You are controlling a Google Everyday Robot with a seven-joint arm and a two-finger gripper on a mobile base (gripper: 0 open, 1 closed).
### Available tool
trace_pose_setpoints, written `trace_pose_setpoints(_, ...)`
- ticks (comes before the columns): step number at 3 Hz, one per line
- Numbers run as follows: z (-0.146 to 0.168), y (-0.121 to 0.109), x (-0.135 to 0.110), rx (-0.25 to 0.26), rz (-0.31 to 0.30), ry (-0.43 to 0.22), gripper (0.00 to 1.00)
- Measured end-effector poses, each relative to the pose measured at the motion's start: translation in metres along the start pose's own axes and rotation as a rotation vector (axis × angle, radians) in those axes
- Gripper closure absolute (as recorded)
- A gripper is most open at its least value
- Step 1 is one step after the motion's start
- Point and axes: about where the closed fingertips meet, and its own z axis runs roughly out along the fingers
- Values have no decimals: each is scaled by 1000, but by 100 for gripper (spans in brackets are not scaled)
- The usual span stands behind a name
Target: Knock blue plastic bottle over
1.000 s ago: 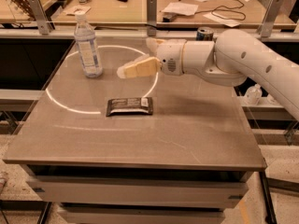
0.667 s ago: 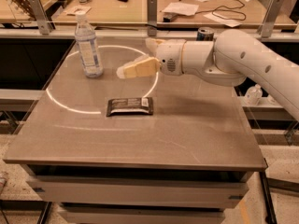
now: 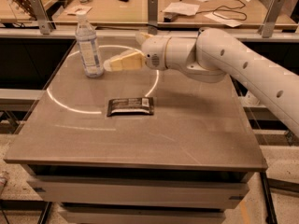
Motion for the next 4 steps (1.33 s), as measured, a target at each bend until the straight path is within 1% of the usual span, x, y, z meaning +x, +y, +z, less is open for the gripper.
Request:
trace_pose_setpoints(1,27,-9,-3,-10,-15,-6,0)
trace_pose_setpoints(2,52,-14,-1,-31,-22,13,0)
trace_pose_setpoints(3,79,-14,4,-78,-26,41,0)
trace_pose_setpoints(4,105,-7,12,-132,-24,64,0)
